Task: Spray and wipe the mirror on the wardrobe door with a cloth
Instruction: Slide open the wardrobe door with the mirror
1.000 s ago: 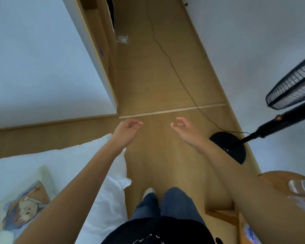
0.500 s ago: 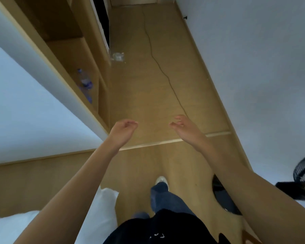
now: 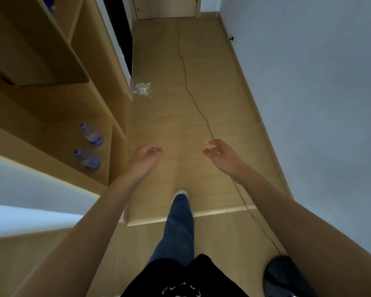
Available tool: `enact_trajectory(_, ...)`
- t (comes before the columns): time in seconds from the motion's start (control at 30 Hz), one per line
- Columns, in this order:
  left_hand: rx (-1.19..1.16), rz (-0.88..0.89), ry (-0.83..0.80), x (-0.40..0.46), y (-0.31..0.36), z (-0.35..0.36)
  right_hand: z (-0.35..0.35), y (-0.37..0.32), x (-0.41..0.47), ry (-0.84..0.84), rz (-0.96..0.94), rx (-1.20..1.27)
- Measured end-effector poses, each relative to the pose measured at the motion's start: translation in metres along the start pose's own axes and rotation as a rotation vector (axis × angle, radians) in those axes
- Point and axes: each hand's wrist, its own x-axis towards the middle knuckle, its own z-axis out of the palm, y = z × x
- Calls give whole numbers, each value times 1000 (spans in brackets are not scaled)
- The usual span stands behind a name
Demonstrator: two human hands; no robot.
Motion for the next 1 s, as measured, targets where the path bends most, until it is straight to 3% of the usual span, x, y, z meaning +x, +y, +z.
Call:
enact_trajectory(0.37,-15,82,12,222,132,-21,-69,-119,200,46,4,53)
enact_trajectory(0.67,-2,39,46,350,211,-15,-130,-172,337,3,-36,11)
enact_trajectory(1.0,-190,-67,189,500,317,-1,-217,-257,538,-111,-138,-98)
